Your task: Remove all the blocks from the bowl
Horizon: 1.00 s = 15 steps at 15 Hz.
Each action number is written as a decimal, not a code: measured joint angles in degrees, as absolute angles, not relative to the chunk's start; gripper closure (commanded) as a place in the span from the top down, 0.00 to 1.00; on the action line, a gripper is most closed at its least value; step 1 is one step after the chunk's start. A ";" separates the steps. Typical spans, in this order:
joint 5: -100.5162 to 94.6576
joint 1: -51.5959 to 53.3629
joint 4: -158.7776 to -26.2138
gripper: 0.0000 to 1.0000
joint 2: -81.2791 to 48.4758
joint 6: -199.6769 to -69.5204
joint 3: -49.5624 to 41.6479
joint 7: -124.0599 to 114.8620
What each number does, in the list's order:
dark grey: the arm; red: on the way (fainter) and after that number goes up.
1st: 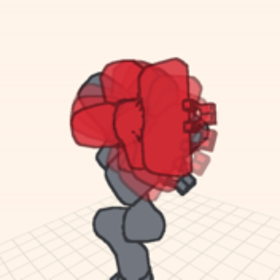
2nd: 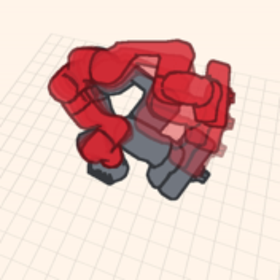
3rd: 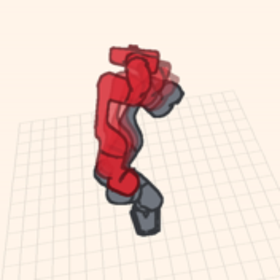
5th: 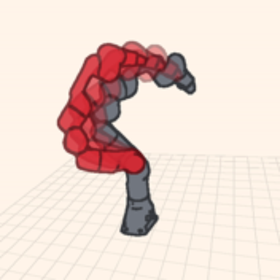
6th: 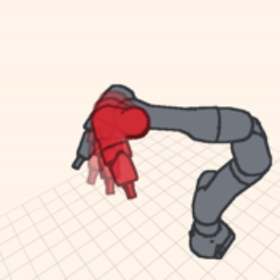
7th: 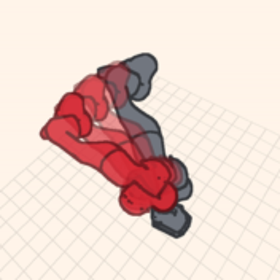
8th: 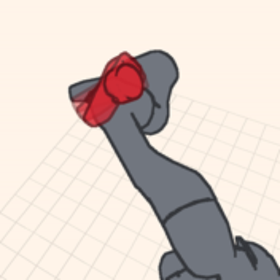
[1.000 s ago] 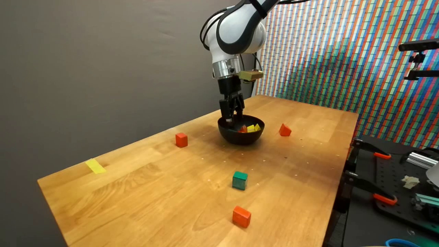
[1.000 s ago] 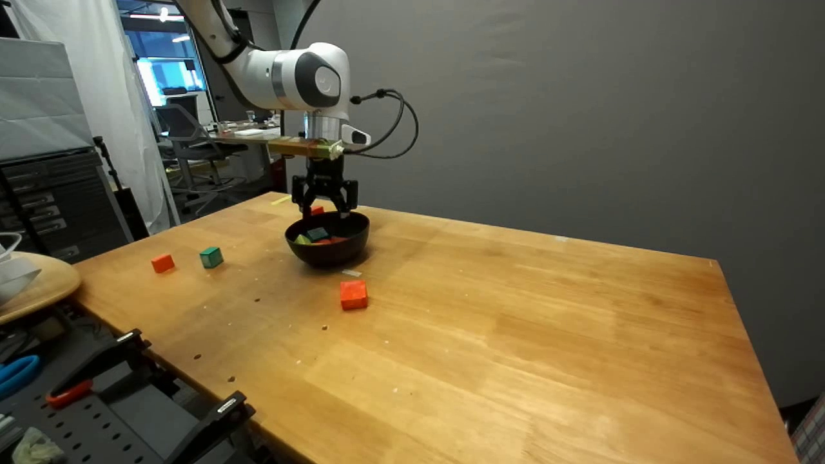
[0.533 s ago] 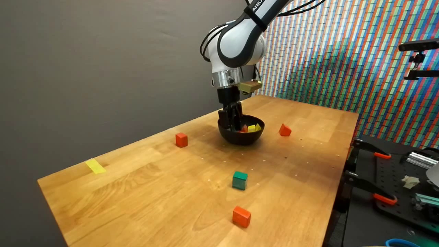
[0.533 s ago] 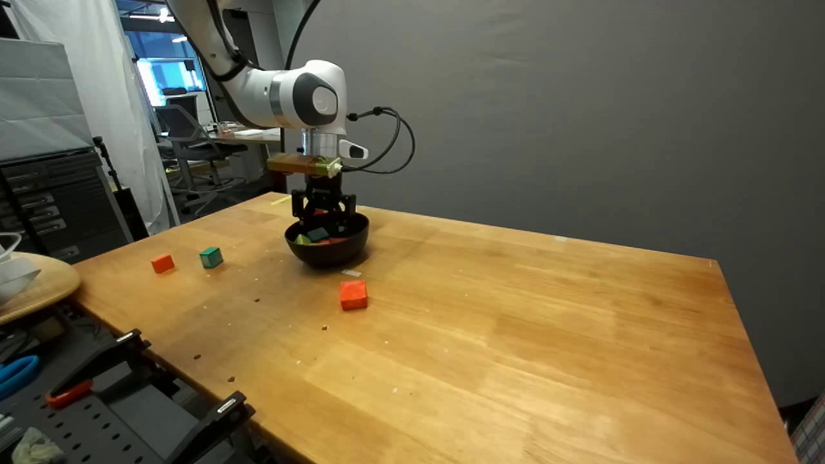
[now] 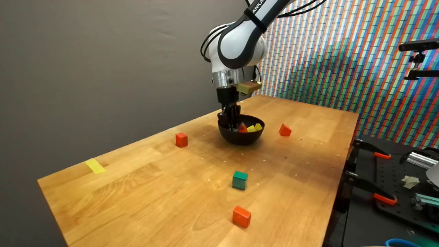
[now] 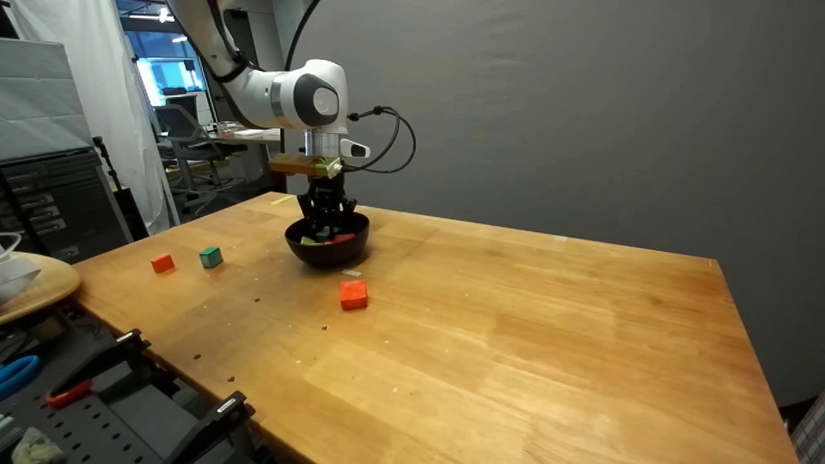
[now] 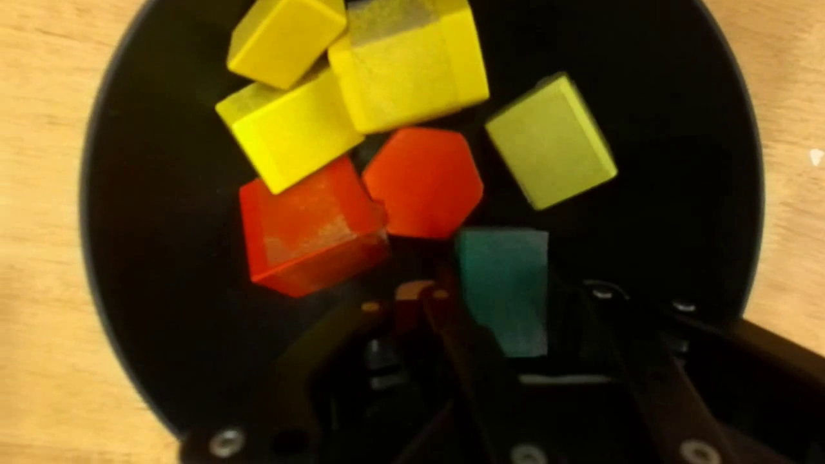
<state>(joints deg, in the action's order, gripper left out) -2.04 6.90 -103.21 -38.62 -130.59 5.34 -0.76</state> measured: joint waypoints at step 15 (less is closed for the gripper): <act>-4.80 4.29 -114.44 0.14 -23.02 -144.33 -7.63 -18.53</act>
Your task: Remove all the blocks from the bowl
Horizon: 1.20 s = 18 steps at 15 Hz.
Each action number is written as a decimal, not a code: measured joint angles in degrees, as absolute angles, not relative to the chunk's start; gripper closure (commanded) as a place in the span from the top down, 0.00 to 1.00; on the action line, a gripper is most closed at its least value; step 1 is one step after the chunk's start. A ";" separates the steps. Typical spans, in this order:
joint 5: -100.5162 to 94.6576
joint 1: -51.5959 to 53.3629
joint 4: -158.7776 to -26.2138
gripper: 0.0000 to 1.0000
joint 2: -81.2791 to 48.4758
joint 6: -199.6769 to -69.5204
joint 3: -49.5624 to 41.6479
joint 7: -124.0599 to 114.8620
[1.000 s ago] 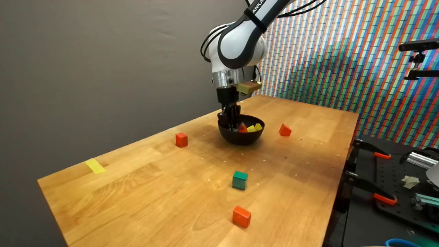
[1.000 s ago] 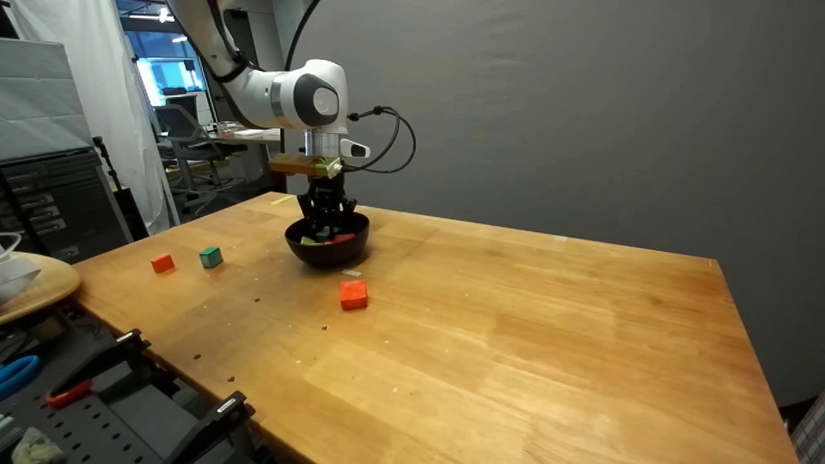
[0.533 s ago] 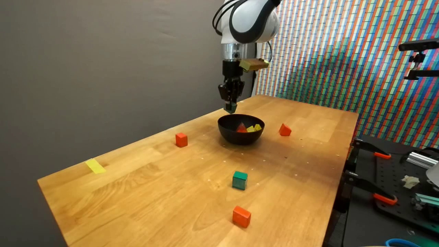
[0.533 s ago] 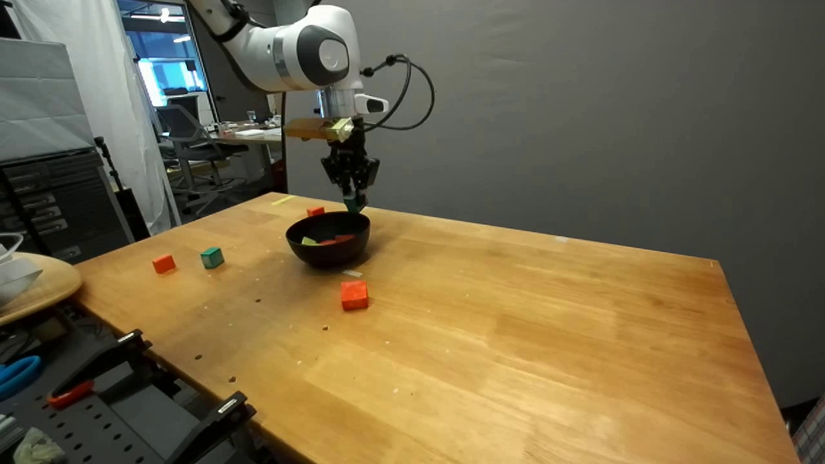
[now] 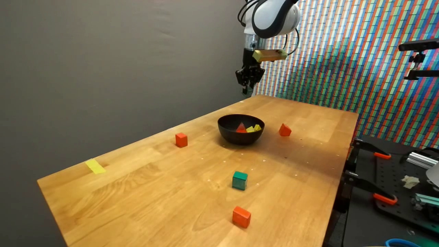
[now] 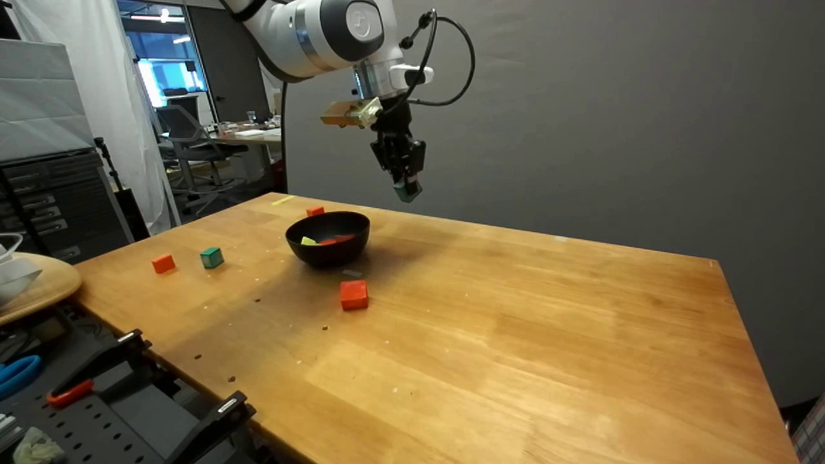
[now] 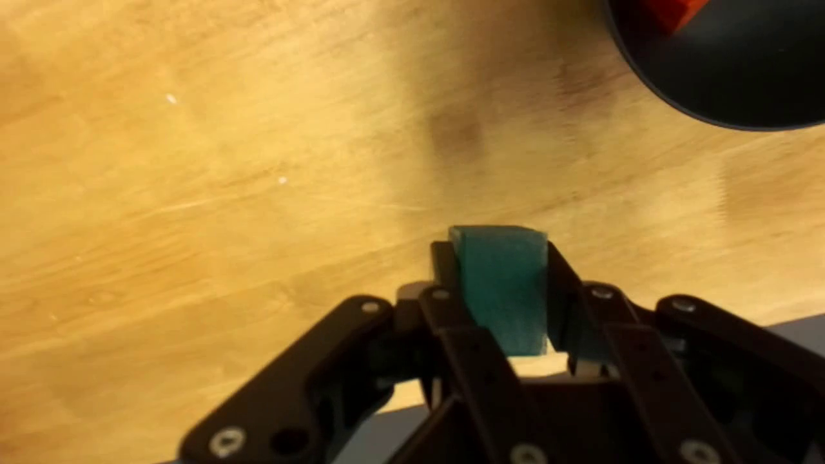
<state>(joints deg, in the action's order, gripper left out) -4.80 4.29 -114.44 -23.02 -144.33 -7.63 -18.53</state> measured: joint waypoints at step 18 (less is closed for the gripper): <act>-5.66 8.10 -119.76 1.00 -21.40 -145.16 -7.17 -28.36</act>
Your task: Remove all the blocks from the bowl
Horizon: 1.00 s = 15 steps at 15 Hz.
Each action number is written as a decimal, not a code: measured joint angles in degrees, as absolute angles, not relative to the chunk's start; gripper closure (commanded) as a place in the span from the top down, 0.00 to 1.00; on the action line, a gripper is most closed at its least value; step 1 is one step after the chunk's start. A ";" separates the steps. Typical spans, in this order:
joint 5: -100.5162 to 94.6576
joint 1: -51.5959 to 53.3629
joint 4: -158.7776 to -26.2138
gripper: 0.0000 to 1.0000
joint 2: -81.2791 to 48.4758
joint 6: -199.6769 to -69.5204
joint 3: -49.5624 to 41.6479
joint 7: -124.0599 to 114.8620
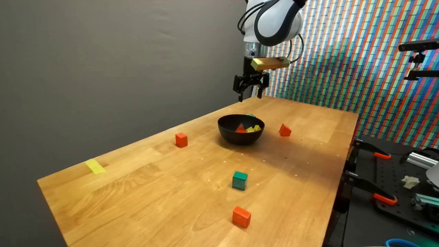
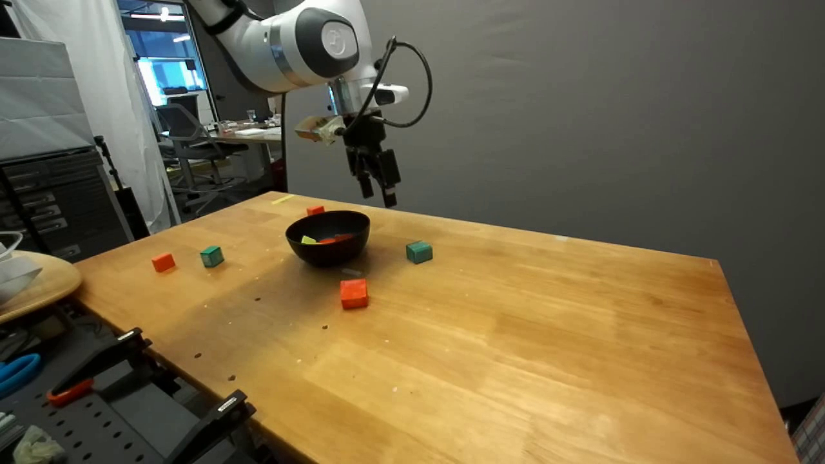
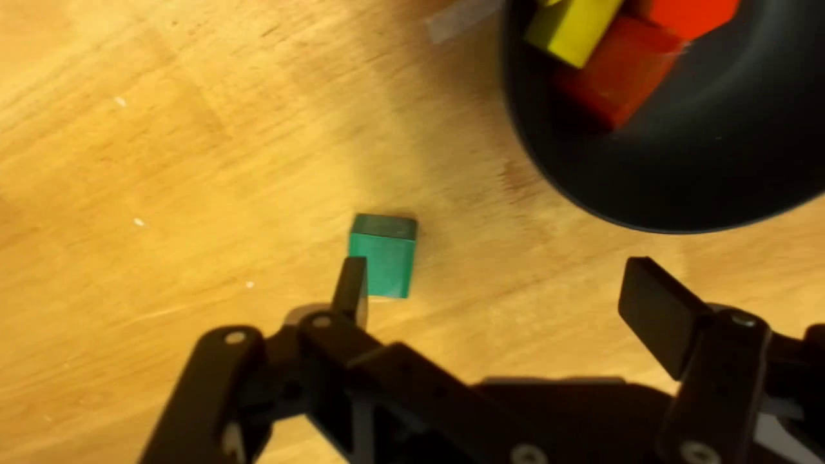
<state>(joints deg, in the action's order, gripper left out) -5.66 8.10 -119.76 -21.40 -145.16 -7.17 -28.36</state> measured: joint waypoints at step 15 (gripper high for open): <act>-1.91 8.82 -117.47 1.00 -27.68 -139.53 2.63 -17.13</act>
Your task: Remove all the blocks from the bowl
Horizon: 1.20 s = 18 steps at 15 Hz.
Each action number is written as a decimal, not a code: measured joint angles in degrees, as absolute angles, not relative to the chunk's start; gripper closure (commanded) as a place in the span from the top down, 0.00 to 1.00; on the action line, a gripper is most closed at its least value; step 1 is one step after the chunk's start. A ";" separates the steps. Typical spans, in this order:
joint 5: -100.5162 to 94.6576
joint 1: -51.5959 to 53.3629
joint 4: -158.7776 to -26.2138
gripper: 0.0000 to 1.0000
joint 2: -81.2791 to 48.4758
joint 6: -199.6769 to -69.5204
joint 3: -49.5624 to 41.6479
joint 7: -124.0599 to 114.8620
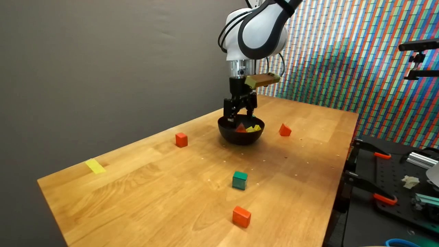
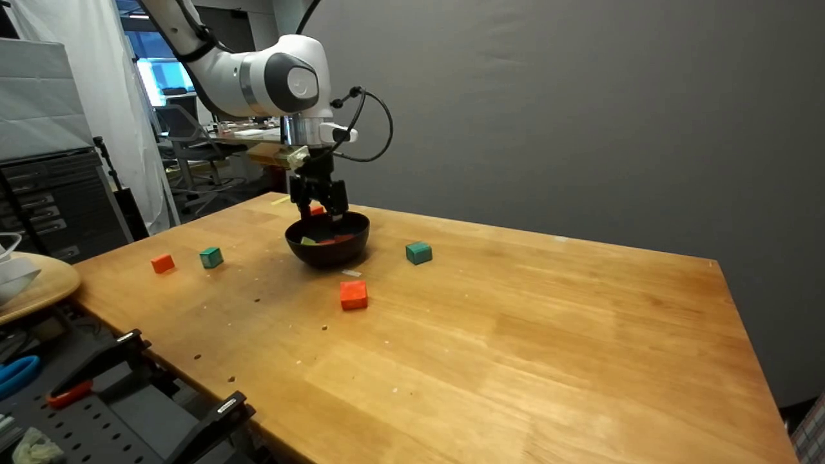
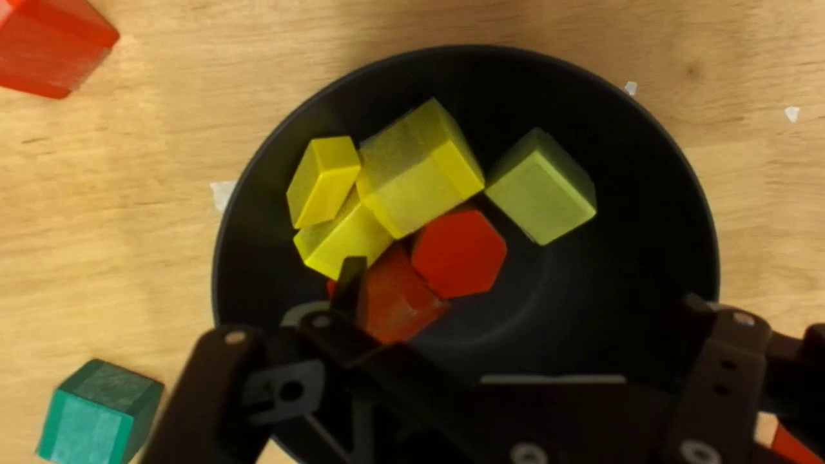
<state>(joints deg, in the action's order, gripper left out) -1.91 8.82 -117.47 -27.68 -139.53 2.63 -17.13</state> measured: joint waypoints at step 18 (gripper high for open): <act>-1.27 8.30 -108.91 0.38 -37.66 -139.67 0.88 -17.16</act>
